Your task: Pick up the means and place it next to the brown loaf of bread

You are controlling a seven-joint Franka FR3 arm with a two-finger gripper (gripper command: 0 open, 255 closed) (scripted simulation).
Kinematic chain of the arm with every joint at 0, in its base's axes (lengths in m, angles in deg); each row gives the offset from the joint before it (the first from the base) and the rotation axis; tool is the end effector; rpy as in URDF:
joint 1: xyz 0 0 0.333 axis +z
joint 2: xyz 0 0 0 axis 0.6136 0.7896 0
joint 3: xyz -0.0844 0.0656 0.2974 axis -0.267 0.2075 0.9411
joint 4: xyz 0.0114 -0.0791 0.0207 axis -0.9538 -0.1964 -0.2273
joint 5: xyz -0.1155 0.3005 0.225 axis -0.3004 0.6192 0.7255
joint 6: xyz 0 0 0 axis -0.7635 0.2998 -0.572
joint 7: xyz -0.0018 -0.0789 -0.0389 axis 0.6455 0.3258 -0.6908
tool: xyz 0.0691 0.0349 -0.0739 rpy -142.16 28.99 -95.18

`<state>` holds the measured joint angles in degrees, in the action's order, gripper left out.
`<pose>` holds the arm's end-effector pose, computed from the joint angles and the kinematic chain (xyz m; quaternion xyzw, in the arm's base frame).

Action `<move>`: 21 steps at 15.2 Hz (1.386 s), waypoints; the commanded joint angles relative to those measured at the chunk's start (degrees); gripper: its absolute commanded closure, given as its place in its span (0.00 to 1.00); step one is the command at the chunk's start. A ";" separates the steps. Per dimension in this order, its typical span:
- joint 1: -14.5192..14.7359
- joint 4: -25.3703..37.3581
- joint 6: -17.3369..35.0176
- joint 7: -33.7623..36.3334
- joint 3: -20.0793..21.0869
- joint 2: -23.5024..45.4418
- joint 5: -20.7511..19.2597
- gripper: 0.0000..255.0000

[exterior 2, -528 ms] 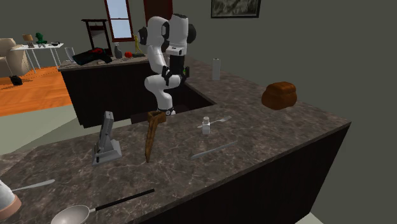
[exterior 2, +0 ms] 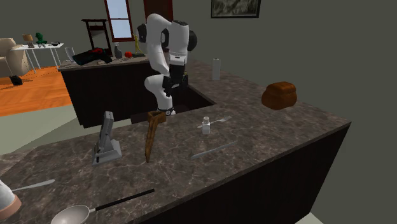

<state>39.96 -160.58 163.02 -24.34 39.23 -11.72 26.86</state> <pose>0.3870 -0.0236 0.5396 0.9796 0.1874 -0.0092 0.0715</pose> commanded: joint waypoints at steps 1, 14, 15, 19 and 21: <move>0.97 0.75 3.21 -5.91 -1.72 3.73 -0.89 0.00; 6.21 16.84 15.59 -39.94 -5.57 31.48 0.62 0.00; 6.43 18.29 16.15 -42.37 -5.37 33.48 0.92 0.00; 7.04 24.11 17.93 -51.61 -3.93 41.12 1.85 0.00; 7.31 26.99 18.60 -55.93 -2.95 44.72 2.08 0.00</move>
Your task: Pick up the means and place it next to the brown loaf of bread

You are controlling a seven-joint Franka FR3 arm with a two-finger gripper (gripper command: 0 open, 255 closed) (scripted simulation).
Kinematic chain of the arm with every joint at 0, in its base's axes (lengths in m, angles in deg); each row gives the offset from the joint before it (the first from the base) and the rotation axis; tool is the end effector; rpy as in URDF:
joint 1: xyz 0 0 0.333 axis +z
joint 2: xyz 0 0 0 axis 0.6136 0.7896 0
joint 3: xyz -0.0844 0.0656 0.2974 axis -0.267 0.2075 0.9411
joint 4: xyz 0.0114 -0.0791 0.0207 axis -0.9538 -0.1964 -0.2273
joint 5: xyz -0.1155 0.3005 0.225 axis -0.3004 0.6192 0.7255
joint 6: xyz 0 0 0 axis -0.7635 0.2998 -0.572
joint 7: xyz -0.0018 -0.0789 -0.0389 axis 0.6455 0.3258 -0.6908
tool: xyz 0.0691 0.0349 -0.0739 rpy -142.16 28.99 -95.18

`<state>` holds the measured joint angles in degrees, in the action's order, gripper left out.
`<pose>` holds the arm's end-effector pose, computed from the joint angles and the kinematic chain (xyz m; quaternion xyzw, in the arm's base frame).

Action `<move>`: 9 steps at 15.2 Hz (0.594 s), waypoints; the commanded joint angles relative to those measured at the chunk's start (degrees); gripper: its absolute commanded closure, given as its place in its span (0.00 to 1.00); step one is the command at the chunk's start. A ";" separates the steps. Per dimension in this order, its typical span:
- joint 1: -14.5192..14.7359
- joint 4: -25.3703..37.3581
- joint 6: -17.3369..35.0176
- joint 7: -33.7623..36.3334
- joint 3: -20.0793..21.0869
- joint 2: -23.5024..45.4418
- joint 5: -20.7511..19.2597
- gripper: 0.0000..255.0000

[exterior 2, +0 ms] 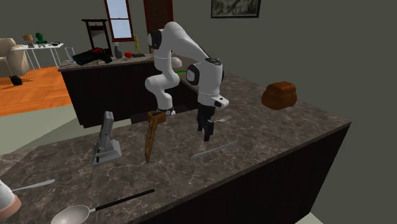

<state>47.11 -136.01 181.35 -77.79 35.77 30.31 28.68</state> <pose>0.6036 0.0254 0.4068 0.7613 0.6443 -0.0324 0.0658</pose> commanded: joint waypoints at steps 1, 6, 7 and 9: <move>0.29 3.84 0.55 -4.56 1.05 4.42 0.31 0.00; 0.29 5.10 2.92 -7.72 1.91 8.10 0.22 0.00; 0.23 4.82 3.57 -7.71 1.89 8.46 0.21 0.00; 0.12 4.29 4.86 -7.69 1.83 9.20 0.17 0.00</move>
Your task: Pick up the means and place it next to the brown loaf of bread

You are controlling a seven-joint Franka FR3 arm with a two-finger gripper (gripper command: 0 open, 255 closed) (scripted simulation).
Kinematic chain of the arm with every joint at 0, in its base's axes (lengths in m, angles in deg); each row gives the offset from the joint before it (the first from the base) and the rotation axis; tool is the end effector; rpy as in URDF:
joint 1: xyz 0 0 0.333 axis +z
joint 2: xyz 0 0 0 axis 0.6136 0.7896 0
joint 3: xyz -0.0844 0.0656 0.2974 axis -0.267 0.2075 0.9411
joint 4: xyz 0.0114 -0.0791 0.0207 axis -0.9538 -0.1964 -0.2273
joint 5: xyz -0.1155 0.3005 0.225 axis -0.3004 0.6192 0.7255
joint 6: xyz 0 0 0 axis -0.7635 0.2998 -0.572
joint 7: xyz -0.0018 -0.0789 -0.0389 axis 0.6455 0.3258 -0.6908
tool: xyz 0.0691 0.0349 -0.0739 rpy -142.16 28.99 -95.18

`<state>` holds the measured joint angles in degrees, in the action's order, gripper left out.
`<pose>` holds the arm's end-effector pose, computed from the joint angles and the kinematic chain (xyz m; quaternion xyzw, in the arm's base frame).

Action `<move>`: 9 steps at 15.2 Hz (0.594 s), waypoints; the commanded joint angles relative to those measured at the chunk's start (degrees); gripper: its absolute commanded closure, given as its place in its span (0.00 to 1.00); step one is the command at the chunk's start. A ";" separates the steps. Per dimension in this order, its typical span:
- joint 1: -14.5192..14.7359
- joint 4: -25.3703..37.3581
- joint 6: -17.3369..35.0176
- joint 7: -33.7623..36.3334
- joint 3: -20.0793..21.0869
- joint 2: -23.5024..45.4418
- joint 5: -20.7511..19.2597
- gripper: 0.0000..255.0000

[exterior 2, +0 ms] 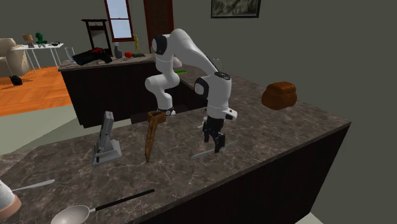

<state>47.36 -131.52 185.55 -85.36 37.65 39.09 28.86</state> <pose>0.6354 0.0530 0.3541 0.7006 0.7099 -0.0355 0.0626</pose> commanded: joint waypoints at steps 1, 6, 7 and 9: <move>-0.19 -0.44 1.30 -0.12 -0.07 0.81 -0.02 0.00; -0.22 -0.58 1.67 -0.11 -0.09 1.03 -0.03 0.00; -0.22 -0.58 1.67 -0.11 -0.09 1.03 -0.03 0.00; -0.22 -0.57 1.65 -0.12 -0.09 1.03 -0.02 0.00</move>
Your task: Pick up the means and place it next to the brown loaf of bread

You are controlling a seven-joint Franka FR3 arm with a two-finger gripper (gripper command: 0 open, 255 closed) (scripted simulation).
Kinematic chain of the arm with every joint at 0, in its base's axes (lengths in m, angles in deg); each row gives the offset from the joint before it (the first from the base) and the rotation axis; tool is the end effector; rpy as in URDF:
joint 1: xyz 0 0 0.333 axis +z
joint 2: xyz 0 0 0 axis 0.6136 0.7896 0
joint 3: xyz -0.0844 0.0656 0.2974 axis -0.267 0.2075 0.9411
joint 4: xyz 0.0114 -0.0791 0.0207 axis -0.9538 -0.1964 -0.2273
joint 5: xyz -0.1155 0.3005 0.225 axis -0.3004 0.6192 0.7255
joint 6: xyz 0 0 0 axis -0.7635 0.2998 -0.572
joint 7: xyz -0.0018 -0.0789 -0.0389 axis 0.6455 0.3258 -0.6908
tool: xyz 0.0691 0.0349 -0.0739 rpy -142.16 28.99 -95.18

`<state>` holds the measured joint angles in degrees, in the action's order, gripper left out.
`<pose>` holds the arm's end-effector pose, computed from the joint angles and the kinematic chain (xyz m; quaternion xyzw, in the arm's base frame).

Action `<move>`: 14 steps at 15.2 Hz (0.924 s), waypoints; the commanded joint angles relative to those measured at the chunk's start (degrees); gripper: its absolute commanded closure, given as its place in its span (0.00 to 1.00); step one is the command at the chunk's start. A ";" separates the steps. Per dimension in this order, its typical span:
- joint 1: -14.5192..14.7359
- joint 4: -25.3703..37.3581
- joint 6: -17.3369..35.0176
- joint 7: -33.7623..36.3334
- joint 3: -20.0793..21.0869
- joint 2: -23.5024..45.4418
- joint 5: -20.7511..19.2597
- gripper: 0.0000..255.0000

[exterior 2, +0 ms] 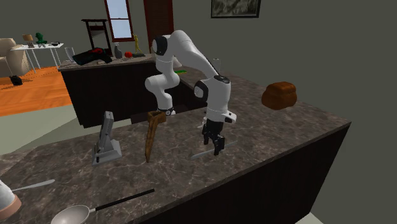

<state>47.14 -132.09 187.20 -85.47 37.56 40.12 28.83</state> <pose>0.6364 0.0501 0.3408 0.7004 0.7101 -0.0354 0.0628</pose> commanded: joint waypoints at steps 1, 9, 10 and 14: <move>0.00 0.00 0.00 0.00 0.00 0.00 0.00 1.00; 0.00 0.00 0.00 0.00 0.00 0.00 0.00 1.00; 0.00 -0.01 0.01 0.00 0.00 0.00 0.00 1.00; 0.04 1.16 -2.57 -0.34 0.03 -1.43 0.11 1.00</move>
<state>47.16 -131.20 185.27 -85.74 37.57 39.05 28.92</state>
